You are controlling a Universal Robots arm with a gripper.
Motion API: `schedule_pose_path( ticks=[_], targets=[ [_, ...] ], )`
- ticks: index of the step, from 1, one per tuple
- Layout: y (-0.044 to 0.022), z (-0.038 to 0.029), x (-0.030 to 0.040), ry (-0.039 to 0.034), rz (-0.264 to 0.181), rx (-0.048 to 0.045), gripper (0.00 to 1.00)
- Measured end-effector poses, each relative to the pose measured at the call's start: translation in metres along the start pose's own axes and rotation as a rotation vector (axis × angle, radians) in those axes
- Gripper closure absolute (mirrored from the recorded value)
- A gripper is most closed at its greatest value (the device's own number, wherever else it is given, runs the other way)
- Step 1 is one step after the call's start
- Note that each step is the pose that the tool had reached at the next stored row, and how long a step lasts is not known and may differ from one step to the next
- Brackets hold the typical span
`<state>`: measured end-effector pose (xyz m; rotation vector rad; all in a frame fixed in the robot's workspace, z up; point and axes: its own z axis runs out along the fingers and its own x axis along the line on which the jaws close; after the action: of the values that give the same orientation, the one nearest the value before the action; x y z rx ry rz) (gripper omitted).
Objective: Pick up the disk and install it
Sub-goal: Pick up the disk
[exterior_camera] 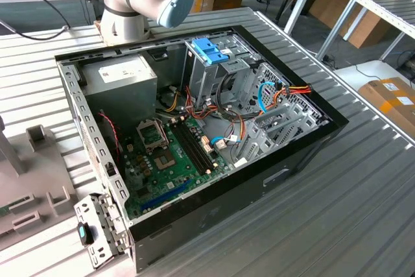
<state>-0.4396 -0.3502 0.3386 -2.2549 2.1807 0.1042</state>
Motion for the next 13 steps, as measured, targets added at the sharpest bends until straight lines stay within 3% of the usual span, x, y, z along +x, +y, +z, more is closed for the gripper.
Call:
schedule_pose_path(
  ticks=[3,9,13],
  targets=[
    [0.0003,-0.0058,-0.0003,-0.0002,0.000,-0.0001,0.63],
    [0.0004,-0.0103,-0.0020,-0.0002,0.000,-0.0001,0.63],
    [0.0009,-0.0198,-0.0026,-0.0021,0.000,0.0000,0.63]
  ],
)
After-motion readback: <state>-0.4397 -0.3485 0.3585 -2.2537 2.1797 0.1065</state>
